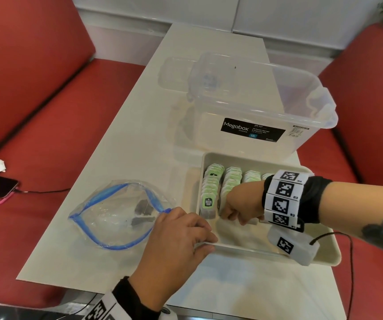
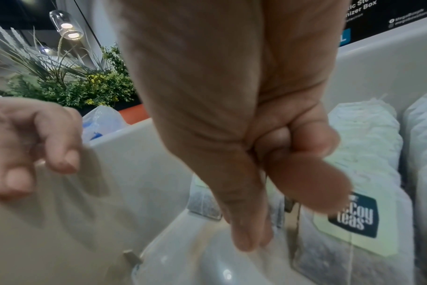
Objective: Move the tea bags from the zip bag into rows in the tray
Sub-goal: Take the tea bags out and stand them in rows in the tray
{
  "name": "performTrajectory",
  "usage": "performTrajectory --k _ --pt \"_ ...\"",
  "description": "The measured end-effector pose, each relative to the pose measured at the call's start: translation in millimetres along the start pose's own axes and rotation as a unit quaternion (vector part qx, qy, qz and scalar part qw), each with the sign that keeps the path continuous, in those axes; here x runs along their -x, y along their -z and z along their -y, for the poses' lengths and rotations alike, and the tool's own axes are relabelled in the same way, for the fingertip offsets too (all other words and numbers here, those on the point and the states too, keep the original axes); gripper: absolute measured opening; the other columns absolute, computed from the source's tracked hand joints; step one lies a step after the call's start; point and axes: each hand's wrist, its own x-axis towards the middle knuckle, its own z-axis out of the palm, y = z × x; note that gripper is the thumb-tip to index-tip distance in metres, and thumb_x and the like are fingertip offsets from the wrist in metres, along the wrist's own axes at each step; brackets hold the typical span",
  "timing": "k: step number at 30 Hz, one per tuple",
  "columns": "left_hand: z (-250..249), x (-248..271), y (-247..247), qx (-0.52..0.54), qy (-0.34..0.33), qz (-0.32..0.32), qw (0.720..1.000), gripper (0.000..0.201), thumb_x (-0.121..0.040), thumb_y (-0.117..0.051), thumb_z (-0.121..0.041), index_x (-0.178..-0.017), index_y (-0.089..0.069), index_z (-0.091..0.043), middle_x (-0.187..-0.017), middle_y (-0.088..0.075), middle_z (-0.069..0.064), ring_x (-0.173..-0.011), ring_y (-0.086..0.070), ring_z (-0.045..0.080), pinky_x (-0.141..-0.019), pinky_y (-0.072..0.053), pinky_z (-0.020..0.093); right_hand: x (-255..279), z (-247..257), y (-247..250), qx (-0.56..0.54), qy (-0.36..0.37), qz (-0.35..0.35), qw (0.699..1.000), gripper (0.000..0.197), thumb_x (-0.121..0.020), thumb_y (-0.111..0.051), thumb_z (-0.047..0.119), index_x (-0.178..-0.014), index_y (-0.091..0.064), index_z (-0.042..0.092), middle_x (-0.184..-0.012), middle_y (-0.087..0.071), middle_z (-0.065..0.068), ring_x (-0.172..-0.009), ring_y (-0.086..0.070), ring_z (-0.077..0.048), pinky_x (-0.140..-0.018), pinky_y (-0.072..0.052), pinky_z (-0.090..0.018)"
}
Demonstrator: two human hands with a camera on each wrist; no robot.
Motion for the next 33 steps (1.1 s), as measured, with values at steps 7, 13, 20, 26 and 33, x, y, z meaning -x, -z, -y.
performTrajectory --k 7,13,20,26,33 --pt "3 0 -1 0.004 -0.012 0.001 1.0 0.016 -0.071 -0.061 -0.049 -0.081 -0.071 -0.041 -0.083 -0.062 -0.026 -0.081 -0.039 0.001 -0.072 -0.028 0.013 6 3 1 -0.021 -0.009 0.001 1.0 0.055 -0.092 -0.051 0.0 -0.144 -0.037 0.014 -0.138 -0.052 -0.002 -0.093 -0.059 -0.005 -0.041 -0.034 0.003" --pt "2 2 1 0.005 -0.023 0.001 1.0 0.018 -0.068 -0.064 -0.047 -0.084 -0.071 -0.041 -0.084 -0.062 -0.026 -0.08 -0.039 0.002 -0.069 -0.029 0.014 9 4 2 -0.036 -0.011 0.003 0.999 0.057 -0.091 -0.054 0.0 -0.143 -0.04 0.017 -0.137 -0.052 -0.001 -0.094 -0.052 -0.009 -0.04 -0.032 0.004" --pt "5 6 16 0.048 -0.005 -0.055 0.997 0.014 -0.074 -0.06 -0.04 -0.086 -0.067 -0.04 -0.089 -0.063 -0.026 -0.081 -0.043 -0.002 -0.072 -0.039 0.019 12 6 3 -0.039 -0.011 0.006 0.999 0.052 -0.09 -0.054 0.0 -0.139 -0.047 0.018 -0.134 -0.055 -0.002 -0.055 -0.039 0.008 -0.04 -0.033 0.002" --pt "36 8 67 0.027 0.031 -0.184 0.982 0.018 -0.06 -0.061 -0.013 -0.057 -0.058 -0.03 -0.094 -0.062 -0.021 -0.088 -0.056 0.017 -0.079 -0.041 0.04 27 6 9 -0.032 -0.012 -0.02 0.999 0.043 -0.09 -0.055 0.001 -0.131 -0.055 0.014 -0.128 -0.059 -0.003 -0.037 -0.043 0.021 -0.037 -0.031 0.0" --pt "91 25 98 -0.098 0.229 -0.014 0.968 0.042 -0.07 -0.073 -0.007 -0.1 -0.07 -0.035 -0.142 -0.043 -0.003 -0.132 -0.032 0.025 -0.105 -0.033 0.04 63 20 25 -0.083 -0.035 -0.198 0.976 0.023 -0.088 -0.06 0.017 -0.11 -0.068 0.023 -0.102 -0.068 0.008 -0.058 -0.058 0.005 -0.053 -0.042 -0.007"
